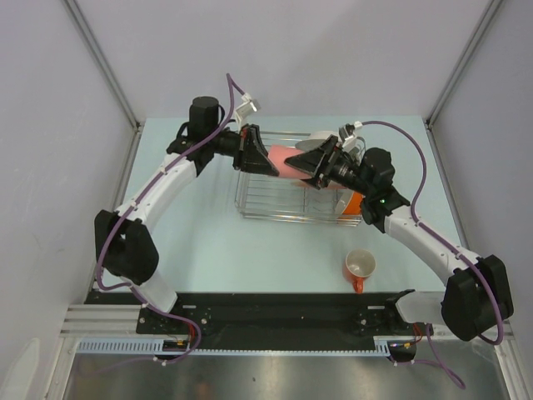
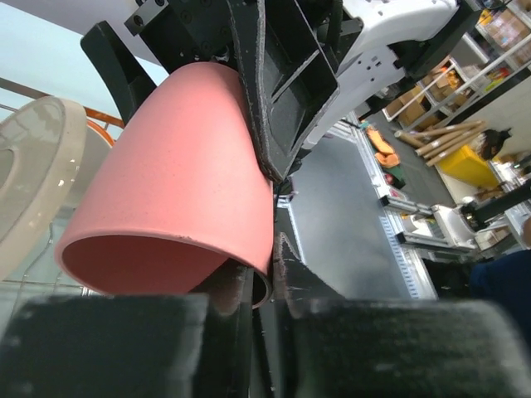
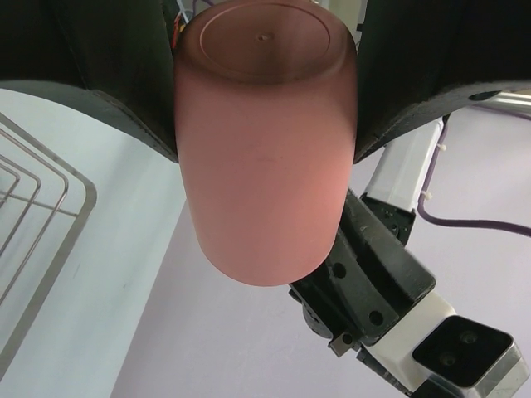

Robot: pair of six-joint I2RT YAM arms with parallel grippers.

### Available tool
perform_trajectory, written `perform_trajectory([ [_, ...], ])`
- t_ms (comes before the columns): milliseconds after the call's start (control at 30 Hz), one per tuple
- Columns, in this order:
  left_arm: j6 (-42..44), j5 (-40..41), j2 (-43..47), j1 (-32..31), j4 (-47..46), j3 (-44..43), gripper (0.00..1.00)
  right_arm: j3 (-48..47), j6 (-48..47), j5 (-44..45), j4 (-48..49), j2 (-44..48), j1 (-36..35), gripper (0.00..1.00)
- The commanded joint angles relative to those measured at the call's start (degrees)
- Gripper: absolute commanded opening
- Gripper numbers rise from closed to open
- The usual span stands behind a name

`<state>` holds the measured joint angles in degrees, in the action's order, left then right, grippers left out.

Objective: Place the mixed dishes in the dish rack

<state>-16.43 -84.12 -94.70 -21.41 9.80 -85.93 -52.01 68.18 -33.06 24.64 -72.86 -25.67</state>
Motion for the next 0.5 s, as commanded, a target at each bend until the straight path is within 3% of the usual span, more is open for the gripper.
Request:
perform_trajectory([
  [0, 4.02, -2.55, 2.76, -0.04, 5.13, 0.94, 0.38, -2.31, -3.05, 3.0, 0.41, 1.66, 0.45, 0.25],
  [33, 4.64, -2.46, 2.76, 0.57, 6.7, 0.94, 0.61, -2.48, -3.58, 3.7, -0.38, 2.02, 0.53, 0.22],
  [133, 5.09, -2.45, 3.29, 2.06, 7.34, 0.85, 0.8, -3.01, -5.95, 4.93, -4.42, 3.59, 1.23, 0.18],
  [333, 6.83, -1.67, 5.13, 7.24, 11.96, 0.41, 0.84, -3.36, -9.99, 6.42, -11.62, 6.76, 4.74, 0.14],
  [400, 16.12, 1.39, 4.61, 9.1, 19.07, -0.37, 0.85, -4.24, -11.4, 6.69, -14.96, 7.91, 5.72, 0.14],
  [433, 21.99, 4.02, 4.0, 10.06, 30.69, -1.34, 0.85, -4.76, -13.23, 7.65, -16.45, 8.08, 5.98, 0.14],
  [467, 34.14, 12.57, 3.3, 9.98, 36.89, -3.96, 0.85, -5.46, -14.38, 8.44, -20.04, 8.26, 6.16, 0.13],
])
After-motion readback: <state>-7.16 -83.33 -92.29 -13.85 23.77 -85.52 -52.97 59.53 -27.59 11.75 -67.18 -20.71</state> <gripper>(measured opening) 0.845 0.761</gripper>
